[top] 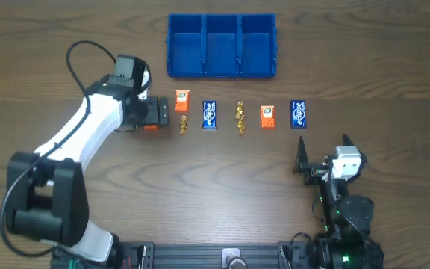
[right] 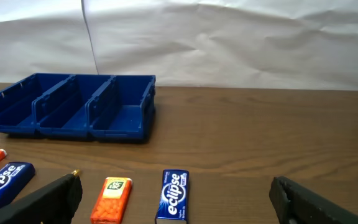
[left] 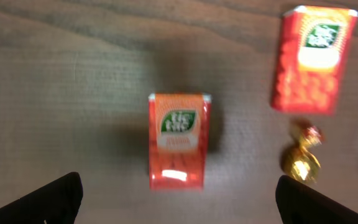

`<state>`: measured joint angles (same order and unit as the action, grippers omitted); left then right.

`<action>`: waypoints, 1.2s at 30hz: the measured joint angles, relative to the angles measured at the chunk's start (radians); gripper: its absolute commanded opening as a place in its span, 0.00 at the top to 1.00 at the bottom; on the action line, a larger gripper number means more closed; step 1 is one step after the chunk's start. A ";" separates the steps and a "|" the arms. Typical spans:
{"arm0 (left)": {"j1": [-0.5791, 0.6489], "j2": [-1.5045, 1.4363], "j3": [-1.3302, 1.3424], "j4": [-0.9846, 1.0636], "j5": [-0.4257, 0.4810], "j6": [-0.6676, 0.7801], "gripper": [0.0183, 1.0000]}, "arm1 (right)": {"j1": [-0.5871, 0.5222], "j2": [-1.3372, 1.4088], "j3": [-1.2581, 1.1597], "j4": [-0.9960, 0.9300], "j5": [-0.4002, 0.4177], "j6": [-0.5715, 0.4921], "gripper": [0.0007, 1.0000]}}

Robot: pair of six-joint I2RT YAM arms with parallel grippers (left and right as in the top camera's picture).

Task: Sort Candies Into Trays

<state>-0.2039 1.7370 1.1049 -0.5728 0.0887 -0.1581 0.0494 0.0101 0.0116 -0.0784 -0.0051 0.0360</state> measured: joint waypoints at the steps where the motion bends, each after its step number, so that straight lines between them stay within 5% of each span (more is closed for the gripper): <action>1: 0.000 0.042 0.001 0.013 -0.014 0.000 0.00 | 0.000 0.000 0.000 0.000 0.000 0.000 0.00; 7: -0.008 0.137 0.001 0.055 -0.056 0.009 0.08 | 0.000 0.000 0.000 0.000 0.000 0.000 0.00; 18: -0.033 0.141 0.001 0.083 -0.065 0.018 0.76 | 0.000 0.000 0.000 0.000 0.000 0.000 0.00; 27: -0.071 0.067 0.068 -0.055 -0.091 -0.083 0.81 | 0.000 0.000 0.000 0.000 0.000 0.000 0.00; 36: -0.174 0.212 1.005 -0.364 -0.246 -0.142 0.82 | 0.000 -0.002 0.000 0.000 0.000 0.000 0.00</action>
<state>-0.3782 1.9495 2.1098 -0.9367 -0.1577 -0.2996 0.0494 0.0086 0.0116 -0.0784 -0.0048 0.0357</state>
